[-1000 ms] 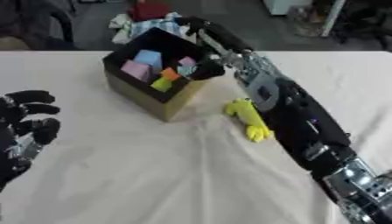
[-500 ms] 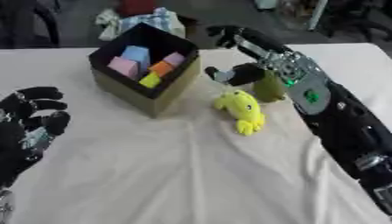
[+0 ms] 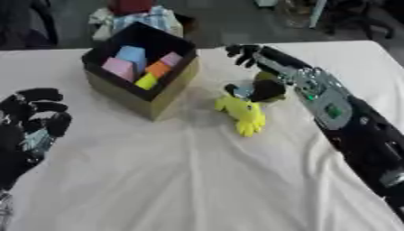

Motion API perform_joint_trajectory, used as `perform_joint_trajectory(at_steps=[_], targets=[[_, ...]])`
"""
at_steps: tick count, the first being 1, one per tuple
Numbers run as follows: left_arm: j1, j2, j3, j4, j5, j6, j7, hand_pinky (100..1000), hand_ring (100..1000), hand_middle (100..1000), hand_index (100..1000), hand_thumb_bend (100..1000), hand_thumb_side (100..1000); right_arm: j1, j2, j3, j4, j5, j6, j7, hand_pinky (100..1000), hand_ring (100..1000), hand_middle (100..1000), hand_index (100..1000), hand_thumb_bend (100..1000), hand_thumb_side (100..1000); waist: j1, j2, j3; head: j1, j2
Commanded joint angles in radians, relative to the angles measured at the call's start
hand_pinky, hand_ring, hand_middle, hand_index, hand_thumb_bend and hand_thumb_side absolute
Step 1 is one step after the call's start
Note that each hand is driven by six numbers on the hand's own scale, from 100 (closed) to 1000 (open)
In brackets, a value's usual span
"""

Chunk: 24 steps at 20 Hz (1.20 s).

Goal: Pick up objects on the table and place them in the box.

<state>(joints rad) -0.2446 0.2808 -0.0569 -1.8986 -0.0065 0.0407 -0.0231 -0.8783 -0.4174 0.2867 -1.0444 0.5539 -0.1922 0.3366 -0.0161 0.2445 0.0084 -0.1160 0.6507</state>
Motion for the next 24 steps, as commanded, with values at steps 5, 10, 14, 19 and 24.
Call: perform_joint_trajectory(at_steps=[5,10,14,19,24], targets=[[-0.005,0.018,0.008,-0.013,-0.006,0.0,0.0,417,664,649,732,649,507,-0.014,0.02,-0.038,0.123,0.122,-0.03,0.023,792,828,866,980,292,387,-0.001,-0.013,-0.003,-0.011,-0.006],[-0.005,0.018,0.008,-0.014,-0.006,0.0,-0.003,417,665,649,732,646,508,-0.016,0.027,-0.046,0.144,0.167,-0.062,0.019,770,788,769,904,224,302,0.003,-0.012,-0.002,-0.015,-0.007],[-0.006,0.018,0.007,-0.014,-0.006,0.0,-0.004,417,665,649,733,644,508,-0.022,0.025,-0.045,0.104,0.201,-0.091,-0.058,721,686,561,710,100,100,0.005,-0.013,-0.001,-0.016,-0.007],[-0.006,0.02,0.006,-0.015,-0.005,-0.001,-0.006,417,665,649,733,643,510,-0.043,0.012,-0.046,0.021,0.204,-0.1,-0.211,677,595,426,582,100,100,0.003,-0.015,0.003,-0.018,-0.006],[-0.008,0.02,0.001,-0.015,-0.003,-0.001,-0.009,416,665,649,732,639,507,-0.102,0.003,-0.054,-0.052,0.129,-0.073,-0.252,676,587,427,586,100,100,-0.001,-0.018,0.017,-0.02,-0.006]])
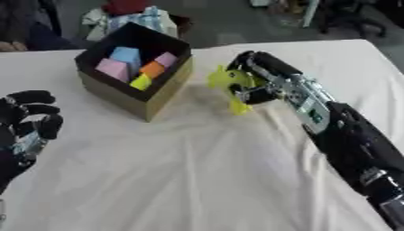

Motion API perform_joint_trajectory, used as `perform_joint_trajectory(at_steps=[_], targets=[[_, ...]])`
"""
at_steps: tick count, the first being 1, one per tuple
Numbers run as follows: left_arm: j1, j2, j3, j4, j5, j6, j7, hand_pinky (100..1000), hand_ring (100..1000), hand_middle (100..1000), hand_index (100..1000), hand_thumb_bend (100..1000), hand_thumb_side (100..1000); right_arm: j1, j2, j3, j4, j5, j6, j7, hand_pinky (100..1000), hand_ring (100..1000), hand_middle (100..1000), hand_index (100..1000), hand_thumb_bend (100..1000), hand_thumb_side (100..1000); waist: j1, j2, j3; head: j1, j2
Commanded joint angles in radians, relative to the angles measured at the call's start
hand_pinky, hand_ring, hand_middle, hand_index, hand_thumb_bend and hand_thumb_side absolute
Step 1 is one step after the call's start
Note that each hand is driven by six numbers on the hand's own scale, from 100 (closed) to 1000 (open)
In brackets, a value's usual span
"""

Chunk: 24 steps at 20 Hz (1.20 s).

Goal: Pick up objects on the table and place them in the box.

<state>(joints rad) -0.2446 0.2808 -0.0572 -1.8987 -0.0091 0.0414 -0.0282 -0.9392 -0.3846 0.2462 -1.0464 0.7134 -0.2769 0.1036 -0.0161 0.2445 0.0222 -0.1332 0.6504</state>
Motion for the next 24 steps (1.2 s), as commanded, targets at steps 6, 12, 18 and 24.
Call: perform_joint_trajectory(at_steps=[6,12,18,24], targets=[[-0.021,0.015,-0.013,-0.016,0.013,-0.007,0.005,411,659,642,728,633,497,-0.129,0.019,-0.044,0.001,-0.033,0.059,-0.063,668,577,430,592,100,100,-0.003,-0.016,0.051,-0.022,-0.017],[-0.036,0.01,-0.029,-0.02,0.023,-0.01,-0.003,410,659,641,728,630,495,-0.182,0.094,-0.064,0.094,0.011,0.074,-0.166,674,595,450,619,100,100,-0.004,-0.011,0.111,-0.056,-0.029],[-0.047,0.008,-0.039,-0.022,0.03,-0.012,-0.012,409,659,640,728,626,494,-0.206,0.165,-0.064,0.147,0.099,0.059,-0.181,695,634,511,684,100,100,-0.004,-0.008,0.148,-0.081,-0.033],[-0.052,0.004,-0.043,-0.024,0.035,-0.011,-0.016,408,659,640,729,626,495,-0.197,0.218,-0.06,0.205,0.178,0.023,-0.068,772,774,748,875,275,355,-0.002,-0.006,0.161,-0.09,-0.038]])
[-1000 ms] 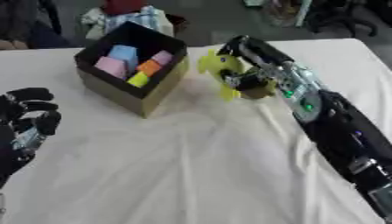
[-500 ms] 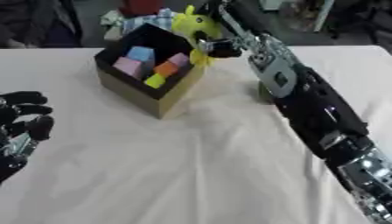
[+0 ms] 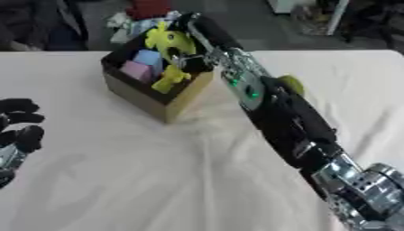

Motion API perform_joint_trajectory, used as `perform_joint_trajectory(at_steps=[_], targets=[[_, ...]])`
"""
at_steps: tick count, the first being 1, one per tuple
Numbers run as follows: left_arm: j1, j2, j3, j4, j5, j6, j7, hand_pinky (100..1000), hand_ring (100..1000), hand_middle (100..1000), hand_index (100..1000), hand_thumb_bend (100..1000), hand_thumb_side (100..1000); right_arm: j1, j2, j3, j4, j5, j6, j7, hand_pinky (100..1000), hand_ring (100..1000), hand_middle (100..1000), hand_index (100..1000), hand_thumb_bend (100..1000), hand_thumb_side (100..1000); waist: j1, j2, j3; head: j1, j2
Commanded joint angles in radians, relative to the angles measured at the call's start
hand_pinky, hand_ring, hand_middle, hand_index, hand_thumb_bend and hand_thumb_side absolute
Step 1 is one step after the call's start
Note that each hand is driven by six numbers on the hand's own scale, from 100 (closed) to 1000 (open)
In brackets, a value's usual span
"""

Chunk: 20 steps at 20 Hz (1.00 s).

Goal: Pick up objects on the table and place them in the box.

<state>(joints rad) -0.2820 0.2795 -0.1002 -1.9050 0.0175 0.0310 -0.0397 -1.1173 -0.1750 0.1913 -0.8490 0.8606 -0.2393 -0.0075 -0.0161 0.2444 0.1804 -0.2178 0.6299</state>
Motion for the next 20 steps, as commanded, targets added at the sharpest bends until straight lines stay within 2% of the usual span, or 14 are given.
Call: perform_joint_trajectory(at_steps=[1,2,3,4,7,11,12,13,17,20], targets=[[-0.016,0.005,0.0,-0.018,0.008,0.0,-0.006,408,659,640,729,624,494,-0.017,0.013,-0.004,0.009,0.039,-0.021,0.058,781,791,780,903,386,408,-0.001,-0.005,0.003,-0.005,-0.019],[-0.016,0.004,0.0,-0.018,0.008,0.0,-0.006,408,659,640,729,625,495,-0.016,0.016,-0.001,0.006,0.046,-0.028,0.07,790,807,811,932,367,439,-0.001,-0.005,0.003,-0.005,-0.019],[-0.017,0.004,0.0,-0.018,0.008,0.0,-0.006,408,660,640,729,625,495,-0.015,0.017,0.004,-0.003,0.051,-0.035,0.078,804,821,840,957,424,509,-0.001,-0.004,0.002,-0.004,-0.02],[-0.016,0.003,0.001,-0.018,0.008,0.0,-0.006,408,660,639,729,625,495,-0.014,0.017,0.009,-0.017,0.052,-0.041,0.082,811,829,856,969,420,484,-0.001,-0.004,0.0,-0.004,-0.02],[-0.015,0.003,0.003,-0.017,0.006,0.0,-0.006,408,660,640,729,627,496,-0.016,0.01,0.021,-0.063,0.036,-0.041,0.082,824,849,903,987,462,521,0.0,-0.003,-0.007,-0.001,-0.02],[-0.011,0.004,0.007,-0.016,0.004,0.0,-0.004,408,661,640,730,626,497,-0.02,-0.019,0.037,-0.135,-0.031,-0.032,0.103,819,843,899,989,430,507,-0.001,-0.006,-0.021,0.005,-0.017],[-0.009,0.005,0.008,-0.015,0.003,0.0,-0.003,408,662,641,730,627,497,-0.02,-0.035,0.043,-0.157,-0.056,-0.033,0.114,816,840,896,989,342,458,-0.002,-0.007,-0.028,0.009,-0.016],[-0.006,0.007,0.011,-0.015,0.002,0.0,-0.002,408,662,641,731,627,498,-0.017,-0.056,0.051,-0.184,-0.08,-0.032,0.127,816,840,895,989,365,445,-0.002,-0.008,-0.038,0.016,-0.015],[0.007,0.014,0.023,-0.012,-0.006,-0.001,0.005,409,663,642,731,628,499,0.018,-0.165,0.074,-0.297,-0.187,-0.008,0.18,800,824,877,985,288,382,-0.003,-0.013,-0.085,0.043,-0.011],[0.014,0.019,0.031,-0.01,-0.011,-0.001,0.012,409,663,643,731,630,500,0.073,-0.256,0.082,-0.369,-0.258,0.021,0.211,799,825,876,986,281,375,-0.005,-0.016,-0.119,0.061,-0.01]])
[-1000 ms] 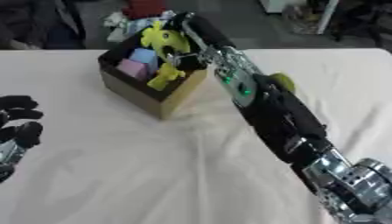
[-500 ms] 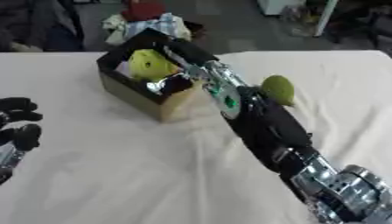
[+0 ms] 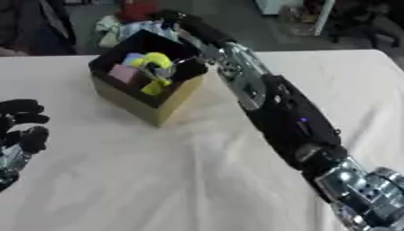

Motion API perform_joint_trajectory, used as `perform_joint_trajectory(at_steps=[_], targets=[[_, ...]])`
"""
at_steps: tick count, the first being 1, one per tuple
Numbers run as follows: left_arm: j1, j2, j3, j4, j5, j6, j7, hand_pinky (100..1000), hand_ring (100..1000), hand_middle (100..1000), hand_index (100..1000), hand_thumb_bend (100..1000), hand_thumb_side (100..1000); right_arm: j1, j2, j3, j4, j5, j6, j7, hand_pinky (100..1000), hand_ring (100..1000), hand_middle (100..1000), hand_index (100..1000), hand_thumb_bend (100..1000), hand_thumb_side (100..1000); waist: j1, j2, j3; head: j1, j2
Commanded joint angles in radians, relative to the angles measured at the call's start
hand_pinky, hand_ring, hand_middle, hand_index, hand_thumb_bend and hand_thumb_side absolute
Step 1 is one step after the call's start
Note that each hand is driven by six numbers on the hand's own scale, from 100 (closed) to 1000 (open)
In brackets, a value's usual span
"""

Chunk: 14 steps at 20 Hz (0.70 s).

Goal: Pick up objects on the table and place them in the box.

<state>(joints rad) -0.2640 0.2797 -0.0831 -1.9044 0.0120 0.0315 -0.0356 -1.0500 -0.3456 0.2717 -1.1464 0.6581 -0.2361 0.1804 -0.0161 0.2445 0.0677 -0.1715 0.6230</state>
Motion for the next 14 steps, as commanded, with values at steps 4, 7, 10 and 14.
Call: perform_joint_trajectory(at_steps=[4,7,10,14], targets=[[0.003,0.023,0.021,-0.009,-0.011,-0.001,0.012,408,664,644,731,630,501,0.096,-0.179,-0.008,-0.112,-0.097,0.062,0.047,799,826,875,986,289,370,-0.005,-0.017,-0.04,0.026,-0.001],[0.004,0.023,0.023,-0.009,-0.013,-0.001,0.013,408,664,644,731,631,501,0.148,-0.214,-0.022,-0.097,-0.101,0.087,0.06,799,826,876,986,288,361,-0.002,-0.017,-0.053,0.029,-0.001],[0.005,0.024,0.024,-0.01,-0.014,0.0,0.014,408,665,645,731,630,503,0.183,-0.225,-0.041,-0.046,-0.09,0.109,0.066,795,824,858,969,258,324,0.002,-0.017,-0.06,0.03,-0.002],[0.007,0.023,0.024,-0.01,-0.016,0.001,0.013,408,666,646,732,630,504,0.199,-0.214,-0.056,0.049,-0.068,0.116,0.096,795,826,854,953,244,298,0.007,-0.018,-0.064,0.032,-0.002]])
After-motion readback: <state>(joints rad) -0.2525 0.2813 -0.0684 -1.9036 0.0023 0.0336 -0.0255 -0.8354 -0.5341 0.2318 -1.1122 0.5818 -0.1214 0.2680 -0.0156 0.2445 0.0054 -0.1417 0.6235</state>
